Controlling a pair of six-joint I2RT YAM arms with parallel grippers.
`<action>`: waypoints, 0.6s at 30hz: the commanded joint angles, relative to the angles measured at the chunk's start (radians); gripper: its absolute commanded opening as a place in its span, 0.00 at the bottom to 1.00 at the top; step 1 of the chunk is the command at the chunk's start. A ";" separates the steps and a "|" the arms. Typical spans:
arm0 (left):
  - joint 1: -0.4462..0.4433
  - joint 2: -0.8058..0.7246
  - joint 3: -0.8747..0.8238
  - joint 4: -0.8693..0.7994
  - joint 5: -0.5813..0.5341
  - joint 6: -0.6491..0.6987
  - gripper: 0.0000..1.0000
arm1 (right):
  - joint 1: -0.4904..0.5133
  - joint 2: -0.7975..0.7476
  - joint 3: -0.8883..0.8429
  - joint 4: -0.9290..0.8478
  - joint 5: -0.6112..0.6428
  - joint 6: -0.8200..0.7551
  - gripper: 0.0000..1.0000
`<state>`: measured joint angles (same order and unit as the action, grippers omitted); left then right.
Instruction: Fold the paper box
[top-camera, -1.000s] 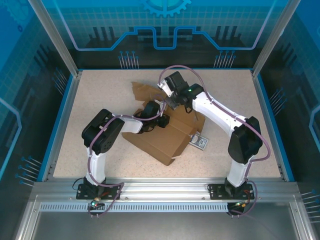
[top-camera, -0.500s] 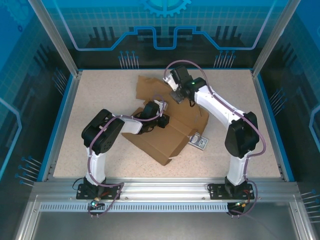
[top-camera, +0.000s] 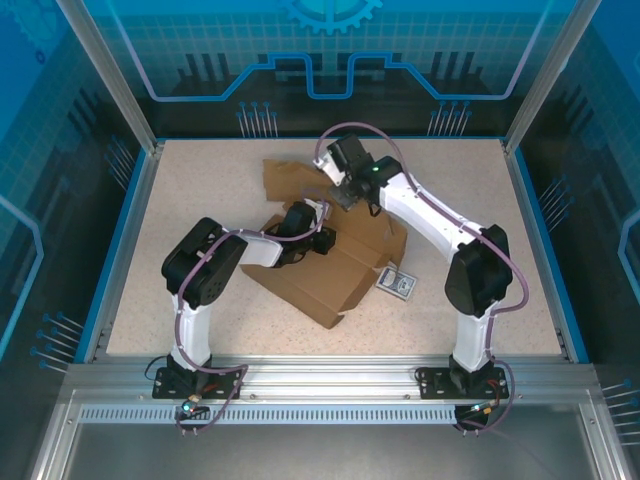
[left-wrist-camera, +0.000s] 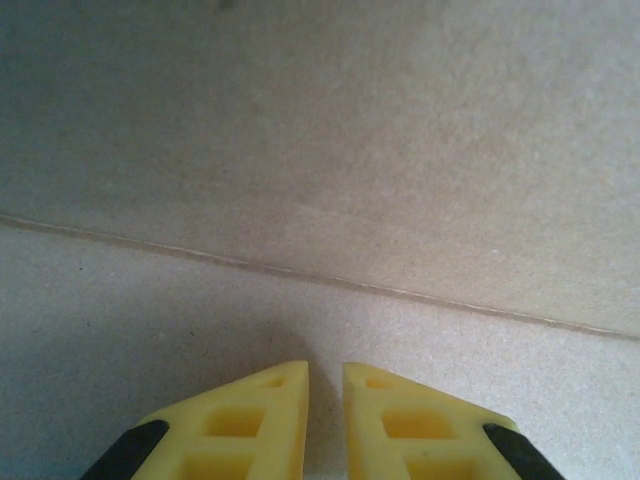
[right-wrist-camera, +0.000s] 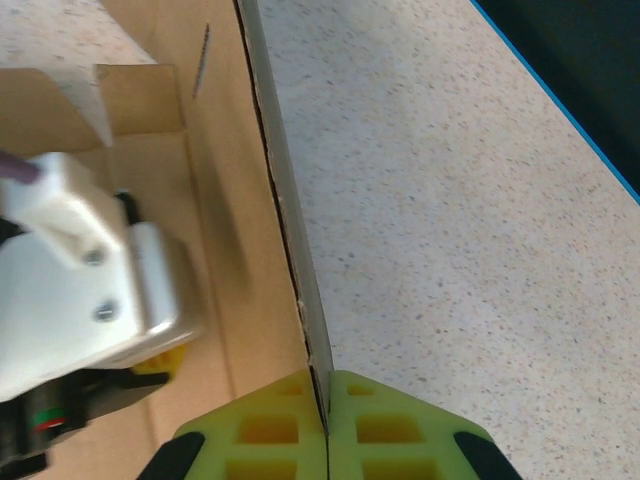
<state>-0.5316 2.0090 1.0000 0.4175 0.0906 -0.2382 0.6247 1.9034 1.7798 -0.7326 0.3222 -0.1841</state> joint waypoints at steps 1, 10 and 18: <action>-0.001 -0.012 -0.032 -0.027 0.008 -0.025 0.18 | 0.066 -0.012 -0.031 -0.019 -0.003 0.054 0.06; 0.002 -0.061 -0.062 -0.024 0.003 -0.029 0.22 | 0.046 -0.005 -0.030 0.023 0.064 0.001 0.05; 0.016 -0.189 -0.119 -0.028 0.006 -0.032 0.33 | 0.034 -0.017 -0.048 0.129 0.154 -0.177 0.05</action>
<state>-0.5259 1.9003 0.9077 0.4034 0.0837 -0.2642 0.6666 1.8935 1.7576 -0.6727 0.4274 -0.2718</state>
